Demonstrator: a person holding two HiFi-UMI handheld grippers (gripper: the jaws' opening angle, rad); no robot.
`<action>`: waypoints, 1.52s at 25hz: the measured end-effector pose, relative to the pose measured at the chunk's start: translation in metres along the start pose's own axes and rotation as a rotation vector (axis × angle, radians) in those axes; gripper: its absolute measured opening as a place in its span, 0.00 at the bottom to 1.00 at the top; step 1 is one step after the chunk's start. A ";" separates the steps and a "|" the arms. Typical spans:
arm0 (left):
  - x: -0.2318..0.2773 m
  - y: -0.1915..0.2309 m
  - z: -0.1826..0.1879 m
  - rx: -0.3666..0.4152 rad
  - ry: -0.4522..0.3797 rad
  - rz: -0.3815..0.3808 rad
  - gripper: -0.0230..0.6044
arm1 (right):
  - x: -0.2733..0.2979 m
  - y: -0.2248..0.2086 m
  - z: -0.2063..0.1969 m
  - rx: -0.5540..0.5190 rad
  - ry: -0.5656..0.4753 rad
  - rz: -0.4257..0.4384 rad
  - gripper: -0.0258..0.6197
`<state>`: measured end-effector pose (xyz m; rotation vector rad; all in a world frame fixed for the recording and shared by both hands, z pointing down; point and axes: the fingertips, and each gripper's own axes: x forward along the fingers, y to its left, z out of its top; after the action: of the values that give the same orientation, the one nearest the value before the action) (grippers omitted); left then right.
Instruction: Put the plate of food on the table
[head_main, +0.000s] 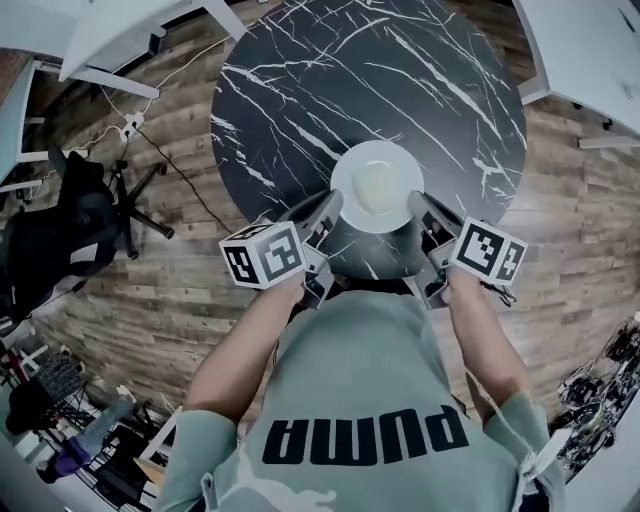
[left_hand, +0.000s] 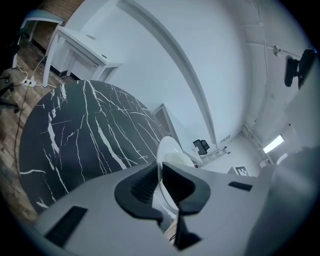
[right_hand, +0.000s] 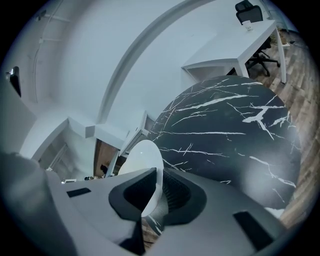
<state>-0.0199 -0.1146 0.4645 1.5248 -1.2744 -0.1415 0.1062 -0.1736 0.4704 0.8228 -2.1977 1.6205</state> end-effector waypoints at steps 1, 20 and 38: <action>0.006 0.004 0.001 -0.005 0.003 0.003 0.09 | 0.004 -0.004 0.003 0.001 0.000 -0.002 0.10; 0.097 0.088 0.009 0.077 0.165 0.059 0.11 | 0.079 -0.082 0.006 0.030 -0.042 -0.125 0.10; 0.124 0.120 -0.002 0.182 0.274 0.129 0.12 | 0.105 -0.113 0.001 0.006 -0.035 -0.259 0.11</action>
<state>-0.0421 -0.1873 0.6199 1.5489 -1.1838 0.2655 0.0900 -0.2259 0.6144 1.0945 -2.0113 1.4974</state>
